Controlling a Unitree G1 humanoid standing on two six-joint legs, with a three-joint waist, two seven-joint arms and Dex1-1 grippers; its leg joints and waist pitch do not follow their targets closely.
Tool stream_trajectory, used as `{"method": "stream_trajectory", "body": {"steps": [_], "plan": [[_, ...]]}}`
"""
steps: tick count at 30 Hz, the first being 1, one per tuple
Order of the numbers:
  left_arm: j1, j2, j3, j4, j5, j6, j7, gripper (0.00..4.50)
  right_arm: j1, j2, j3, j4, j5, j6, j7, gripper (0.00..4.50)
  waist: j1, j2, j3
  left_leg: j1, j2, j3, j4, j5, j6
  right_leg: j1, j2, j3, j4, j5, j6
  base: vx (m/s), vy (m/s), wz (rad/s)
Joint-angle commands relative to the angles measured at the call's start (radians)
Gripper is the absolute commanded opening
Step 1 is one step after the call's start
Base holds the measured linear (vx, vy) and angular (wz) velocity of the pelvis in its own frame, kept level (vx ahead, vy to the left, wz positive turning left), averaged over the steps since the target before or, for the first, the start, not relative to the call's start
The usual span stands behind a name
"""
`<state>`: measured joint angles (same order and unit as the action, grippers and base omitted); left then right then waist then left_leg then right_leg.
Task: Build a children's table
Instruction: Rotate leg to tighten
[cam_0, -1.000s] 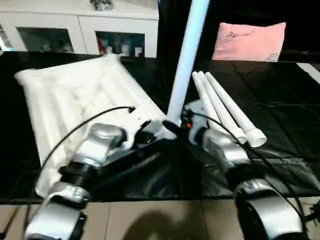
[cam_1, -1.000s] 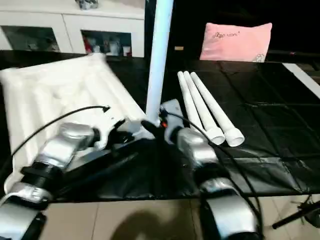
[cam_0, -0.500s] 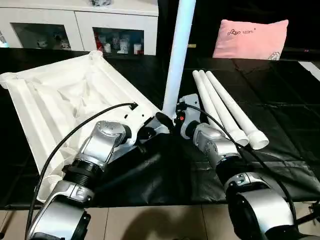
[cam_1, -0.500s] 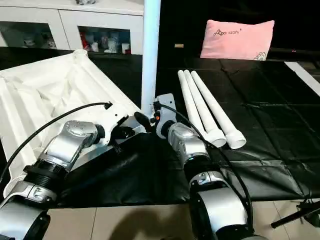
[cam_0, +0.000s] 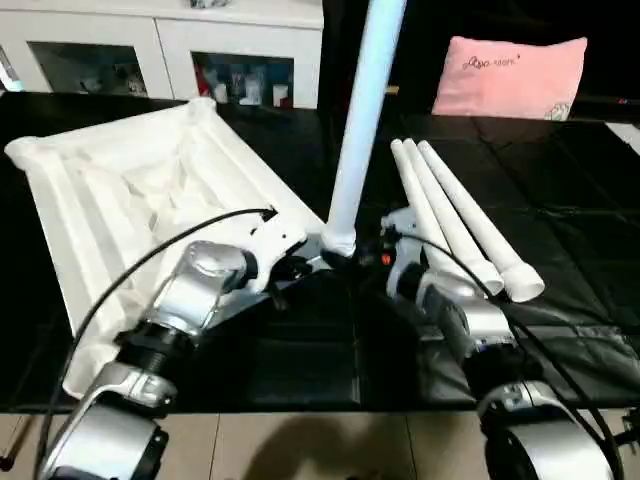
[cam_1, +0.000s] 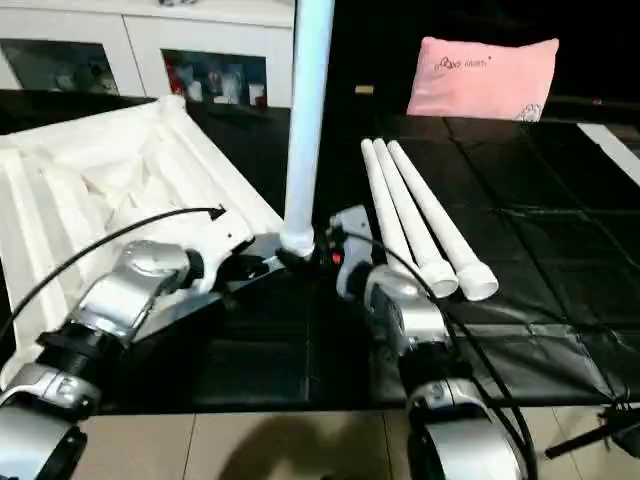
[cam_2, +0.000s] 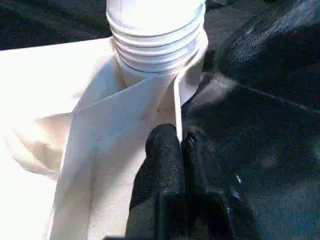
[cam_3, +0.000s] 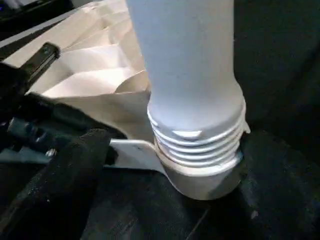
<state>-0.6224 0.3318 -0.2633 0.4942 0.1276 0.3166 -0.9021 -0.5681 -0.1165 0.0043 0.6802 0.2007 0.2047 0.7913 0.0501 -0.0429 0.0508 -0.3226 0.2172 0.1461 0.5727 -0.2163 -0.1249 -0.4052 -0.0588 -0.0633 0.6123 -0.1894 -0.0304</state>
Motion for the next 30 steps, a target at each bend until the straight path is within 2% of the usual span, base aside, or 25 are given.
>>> {"method": "stream_trajectory", "body": {"steps": [1, 4, 5, 8, 10, 12, 16, 17, 18, 23, 27, 30], "plan": [[0.030, 0.034, -0.039, 0.024, 0.010, -0.041, -0.064, 0.00, 0.023, -0.041, 0.006, -0.073, 0.012, -0.003, 0.068, 4.46, 0.009, 0.014, -0.060, -0.015, 0.008, 0.016, -0.061, -0.083, 0.067, 0.068, -0.069, 0.049, -0.064, -0.073, -0.239, 0.000, 0.000, 0.00], [0.040, 0.077, -0.059, 0.023, 0.005, -0.093, -0.143, 0.00, 0.053, -0.093, 0.044, -0.139, 0.007, -0.066, 0.171, 4.46, 0.012, 0.013, -0.060, -0.016, 0.009, 0.018, -0.060, -0.066, 0.066, 0.067, -0.068, 0.048, -0.057, -0.026, -0.246, 0.000, 0.000, 0.00], [0.043, 0.089, -0.066, 0.023, 0.004, -0.119, -0.165, 0.00, 0.057, -0.104, 0.047, -0.151, 0.003, -0.072, 0.175, 4.46, 0.013, 0.009, -0.058, -0.017, 0.008, 0.018, -0.060, -0.073, 0.067, 0.067, -0.068, 0.048, -0.059, -0.046, -0.241, 0.000, 0.000, 0.00], [0.047, 0.131, -0.091, 0.027, -0.002, -0.195, -0.253, 0.00, 0.047, -0.143, 0.059, -0.153, -0.013, -0.101, 0.215, 4.46, 0.012, 0.008, -0.058, -0.015, 0.009, 0.019, -0.062, -0.085, 0.059, 0.065, -0.069, 0.048, -0.062, -0.084, -0.237, 0.000, 0.000, 0.00], [0.046, 0.139, -0.097, 0.031, -0.001, -0.214, -0.270, 0.00, 0.044, -0.153, 0.065, -0.150, -0.018, -0.112, 0.230, 4.46, 0.014, 0.010, -0.059, -0.013, 0.009, 0.020, -0.060, -0.074, 0.056, 0.063, -0.068, 0.048, -0.059, -0.069, -0.238, 0.000, 0.000, 0.00], [0.031, 0.160, -0.119, 0.058, 0.004, -0.274, -0.321, 0.00, 0.047, -0.196, 0.112, -0.167, -0.030, -0.132, 0.343, 4.46, 0.017, 0.005, -0.060, -0.014, 0.009, 0.021, -0.059, -0.058, 0.067, 0.065, -0.067, 0.048, -0.055, -0.042, -0.243, 0.000, 0.000, 0.00], [0.022, 0.166, -0.127, 0.063, 0.000, -0.295, -0.355, 0.00, 0.041, -0.212, 0.138, -0.159, -0.038, -0.141, 0.394, 4.46, 0.019, 0.005, -0.061, -0.015, 0.009, 0.021, -0.058, -0.047, 0.074, 0.066, -0.068, 0.048, -0.052, -0.018, -0.250, 0.000, 0.000, 0.00], [0.015, 0.169, -0.133, 0.063, -0.002, -0.308, -0.378, 0.00, 0.030, -0.215, 0.149, -0.140, -0.043, -0.155, 0.418, 4.46, 0.020, -0.001, -0.061, -0.015, 0.009, 0.023, -0.057, -0.051, 0.075, 0.067, -0.069, 0.048, -0.052, -0.030, -0.249, 0.000, 0.000, 0.00], [0.015, 0.169, -0.133, 0.063, -0.002, -0.308, -0.378, 0.00, 0.030, -0.215, 0.149, -0.140, -0.043, -0.155, 0.418, 4.46, 0.024, 0.002, -0.061, -0.016, 0.009, 0.022, -0.057, -0.048, 0.074, 0.067, -0.070, 0.047, -0.052, -0.039, -0.248, 0.000, 0.000, 0.00], [0.010, 0.188, -0.165, 0.041, -0.004, -0.352, -0.464, 0.00, -0.023, -0.203, 0.172, -0.052, -0.065, -0.263, 0.463, 4.46, 0.033, 0.000, -0.063, -0.012, 0.012, 0.025, -0.054, -0.038, 0.071, 0.063, -0.072, 0.048, -0.046, -0.023, -0.260, 0.000, 0.000, 0.00], [0.014, 0.196, -0.183, 0.033, 0.004, -0.385, -0.500, 0.00, -0.051, -0.199, 0.191, -0.003, -0.082, -0.316, 0.482, 4.46, 0.042, 0.003, -0.065, -0.010, 0.014, 0.028, -0.053, -0.020, 0.073, 0.063, -0.069, 0.046, -0.039, 0.021, -0.267, 0.000, 0.000, 0.00], [0.019, 0.196, -0.189, 0.024, 0.002, -0.392, -0.515, 0.00, -0.060, -0.193, 0.202, 0.017, -0.078, -0.319, 0.517, 4.46, 0.042, 0.002, -0.066, -0.013, 0.013, 0.029, -0.052, -0.022, 0.073, 0.066, -0.068, 0.045, -0.037, 0.030, -0.267, 0.000, 0.000, 0.00]]}}
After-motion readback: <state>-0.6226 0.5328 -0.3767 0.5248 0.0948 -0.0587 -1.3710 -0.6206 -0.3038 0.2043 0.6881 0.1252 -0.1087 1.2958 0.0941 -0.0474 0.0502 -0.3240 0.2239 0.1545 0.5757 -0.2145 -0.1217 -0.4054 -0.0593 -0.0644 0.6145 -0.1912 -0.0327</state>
